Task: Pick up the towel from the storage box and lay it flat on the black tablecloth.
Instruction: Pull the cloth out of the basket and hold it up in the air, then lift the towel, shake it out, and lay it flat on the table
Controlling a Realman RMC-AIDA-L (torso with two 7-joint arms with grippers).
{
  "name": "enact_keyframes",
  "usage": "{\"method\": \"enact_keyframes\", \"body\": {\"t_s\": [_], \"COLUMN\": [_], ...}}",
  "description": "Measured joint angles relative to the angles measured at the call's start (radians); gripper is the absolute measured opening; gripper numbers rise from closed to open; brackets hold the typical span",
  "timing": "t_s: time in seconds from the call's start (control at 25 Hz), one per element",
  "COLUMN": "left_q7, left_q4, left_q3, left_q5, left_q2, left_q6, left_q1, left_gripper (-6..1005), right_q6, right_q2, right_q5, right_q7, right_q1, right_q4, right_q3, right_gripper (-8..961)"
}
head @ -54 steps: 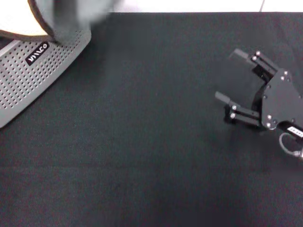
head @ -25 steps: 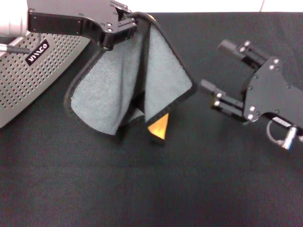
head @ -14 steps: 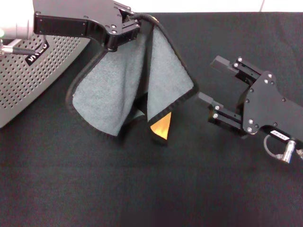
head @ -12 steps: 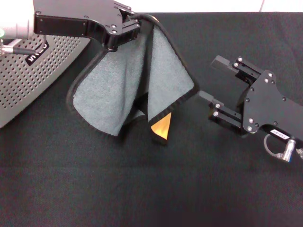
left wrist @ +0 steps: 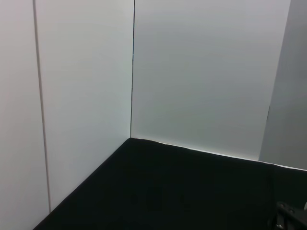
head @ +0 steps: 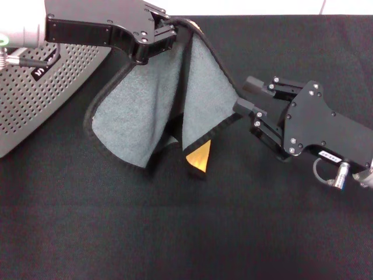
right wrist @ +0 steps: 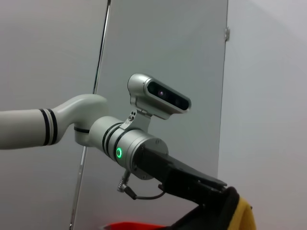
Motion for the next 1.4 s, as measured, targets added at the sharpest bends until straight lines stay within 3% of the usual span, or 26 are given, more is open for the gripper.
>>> {"method": "enact_keyframes", "body": {"t_s": [0.24, 0.44, 0.56, 0.8, 1.12, 1.4], "left_q7": [0.0, 0.0, 0.0, 0.014, 0.083, 0.167], "left_q4": [0.0, -0.001, -0.002, -0.043, -0.193, -0.369], "left_q3": [0.0, 0.009, 0.021, 0.029, 0.03, 0.041], "left_q5": [0.0, 0.0, -0.001, 0.002, 0.004, 0.004], "left_q2": [0.0, 0.0, -0.001, -0.001, -0.001, -0.002], "left_q6": [0.0, 0.003, 0.003, 0.004, 0.011, 0.009], "left_q1": [0.0, 0.001, 0.006, 0.011, 0.015, 0.013], "left_gripper": [5, 4, 4, 8, 28, 76], "right_q6": [0.006, 0.007, 0.005, -0.001, -0.034, -0.041], "right_q2": [0.0, 0.0, 0.0, 0.0, -0.006, -0.037], "right_q5": [-0.002, -0.006, -0.007, 0.008, 0.094, 0.083], "right_q7": [-0.003, -0.019, -0.02, -0.022, -0.043, 0.042], "right_q1": [0.001, -0.004, -0.002, -0.016, -0.025, 0.06], "right_q4": [0.001, 0.001, 0.001, -0.006, -0.011, -0.024], "right_q3": [-0.001, -0.001, -0.005, -0.002, 0.036, 0.091], "right_gripper": [252, 161, 16, 13, 10, 10]}}
